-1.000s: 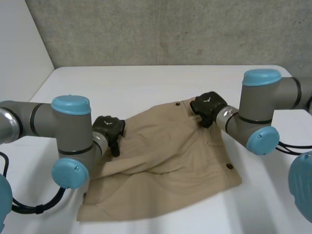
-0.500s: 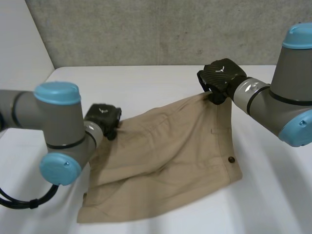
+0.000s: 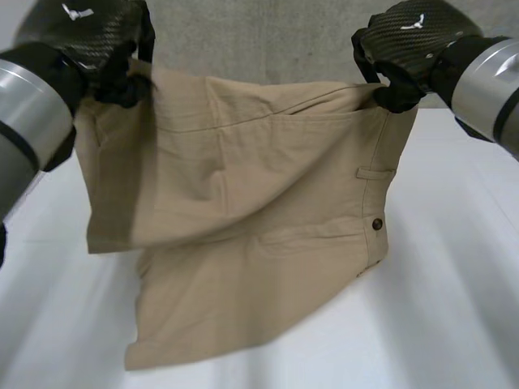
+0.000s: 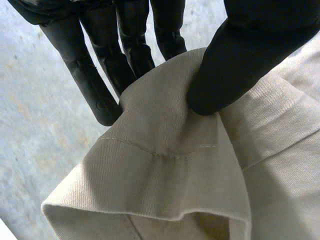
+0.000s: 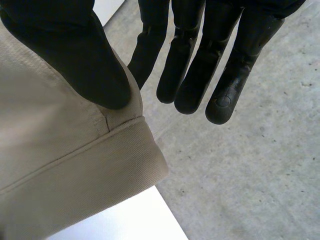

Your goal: Fold the shorts.

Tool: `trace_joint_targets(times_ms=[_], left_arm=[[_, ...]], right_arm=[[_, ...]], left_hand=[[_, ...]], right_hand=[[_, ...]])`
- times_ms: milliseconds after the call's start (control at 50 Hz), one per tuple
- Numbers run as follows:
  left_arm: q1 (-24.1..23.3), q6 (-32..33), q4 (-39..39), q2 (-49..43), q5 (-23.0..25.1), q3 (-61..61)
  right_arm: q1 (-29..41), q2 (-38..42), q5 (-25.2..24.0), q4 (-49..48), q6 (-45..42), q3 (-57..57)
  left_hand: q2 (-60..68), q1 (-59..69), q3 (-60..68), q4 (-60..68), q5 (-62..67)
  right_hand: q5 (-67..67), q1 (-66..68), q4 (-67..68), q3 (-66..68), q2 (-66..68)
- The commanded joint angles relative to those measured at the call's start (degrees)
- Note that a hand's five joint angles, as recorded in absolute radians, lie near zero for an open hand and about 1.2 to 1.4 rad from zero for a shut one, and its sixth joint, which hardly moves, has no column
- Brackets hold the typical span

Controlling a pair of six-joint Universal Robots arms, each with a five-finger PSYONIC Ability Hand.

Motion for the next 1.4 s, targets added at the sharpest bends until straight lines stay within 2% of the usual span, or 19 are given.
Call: trace_joint_targets(times_ms=[20,80,140,280,380,400,420,440,460,480,540,620,700,860,1020,1120,1220,1340,1400], left_arm=[[0.7,0.0,-0.1,0.9,0.8,-0.9],[0.8,0.3,0.2,-1.6,0.8,-0.6],[1.6,0.6,1.9,-8.6,0.7,2.0],[6.1,1.9,8.2,-25.8,0.1,18.7],[6.1,6.6,9.3,-40.0,-0.8,36.1],[5.9,8.6,9.4,-44.4,-1.8,41.7],[5.9,9.6,9.4,-46.4,-2.5,44.4],[5.9,10.6,9.4,-48.3,-3.4,46.9],[5.9,11.4,9.4,-50.0,-4.5,48.9],[5.8,13.1,9.5,-52.6,-6.7,52.2],[5.6,14.1,9.4,-54.2,-9.5,53.4],[4.3,14.0,9.1,-53.7,-10.9,48.0],[3.6,12.8,9.1,-47.9,-10.7,38.1],[1.1,6.9,9.3,-30.1,-9.2,11.7],[-3.1,0.9,6.2,-15.9,-8.2,-10.5],[-6.7,-3.1,1.3,-11.2,-7.6,-20.6],[-7.3,-5.3,0.4,-10.3,-7.6,-28.8],[-3.0,-5.5,3.8,-11.2,-7.8,-34.5],[-1.5,-5.4,6.6,-12.2,-7.8,-35.7]], right_arm=[[-0.1,-0.2,-0.4,5.6,-0.3,0.3],[0.2,1.0,-0.2,5.3,-0.7,-0.1],[0.2,5.3,0.0,2.2,-1.8,-1.5],[0.8,19.0,1.8,-16.4,-1.4,-12.7],[1.3,30.2,3.8,-30.6,-1.9,-20.9],[1.8,34.4,4.3,-34.0,-1.9,-23.8],[2.0,36.5,4.7,-35.2,-2.2,-25.5],[2.2,38.6,4.8,-35.5,-2.3,-27.0],[2.4,40.3,4.7,-35.1,-2.5,-28.5],[2.7,43.1,4.8,-33.0,-3.1,-31.3],[2.8,44.9,4.8,-28.1,-3.5,-33.8],[3.0,43.6,5.3,-21.0,-3.4,-33.2],[2.6,38.8,6.6,-16.7,-2.9,-28.1],[2.0,24.1,6.6,-9.3,-3.4,-7.7],[2.1,19.1,5.3,-4.0,-3.4,8.5],[1.5,18.7,0.2,-5.6,-4.0,17.3],[-0.1,18.8,-3.7,-12.3,-4.0,23.5],[-0.6,20.5,-4.0,-22.9,-4.0,26.6],[-1.0,21.5,-3.7,-24.9,-4.1,26.3]], left_hand=[[11.6,14.5,12.5,11.1,14.0],[11.6,14.5,12.5,11.1,14.0],[11.6,14.5,12.5,11.1,14.0],[11.6,14.5,12.5,11.1,14.0],[11.6,14.5,12.5,11.1,14.0],[8.4,11.4,9.3,7.9,10.8],[-10.9,-8.0,-10.0,-11.4,-8.5],[-34.6,-31.6,-33.7,-35.1,-32.2],[-57.3,-54.4,-56.4,-57.8,-54.9],[-54.2,-51.3,-53.3,-54.7,-51.8],[-58.4,-55.5,-57.5,-58.9,-56.0],[-58.4,-55.5,-57.5,-58.9,-56.0],[-58.4,-55.5,-57.5,-58.9,-56.0],[-56.7,-53.8,-55.8,-57.2,-54.3],[-43.8,-40.8,-42.9,-44.3,-41.4],[-32.2,-29.2,-31.2,-32.6,-29.7],[-31.8,-28.8,-30.9,-32.3,-29.4],[-43.4,-40.4,-42.5,-43.9,-41.0],[-43.9,-41.0,-43.0,-44.4,-41.5]], right_hand=[[13.6,23.8,11.8,12.6,13.2],[13.6,23.8,11.8,12.6,13.2],[13.6,23.8,11.8,12.6,13.2],[13.6,23.8,11.8,12.6,13.2],[13.6,23.8,11.8,12.6,13.2],[-3.0,7.2,-4.8,-4.0,-3.4],[-33.7,-23.4,-35.5,-34.6,-34.0],[-56.4,-46.2,-58.2,-57.4,-56.8],[-56.4,-46.2,-58.2,-57.4,-56.8],[-56.4,-46.2,-58.2,-57.4,-56.8],[-56.4,-46.2,-58.2,-57.4,-56.8],[-56.4,-46.2,-58.2,-57.4,-56.8],[-56.4,-46.2,-58.2,-57.4,-56.8],[-56.4,-46.2,-58.2,-57.4,-56.8],[-55.2,-44.9,-57.0,-56.2,-55.5],[-46.6,-36.3,-48.4,-47.6,-46.9],[-43.2,-33.0,-45.0,-44.2,-43.6],[-33.8,-23.6,-35.7,-34.8,-34.2],[-31.3,-21.0,-33.1,-32.2,-31.6]])
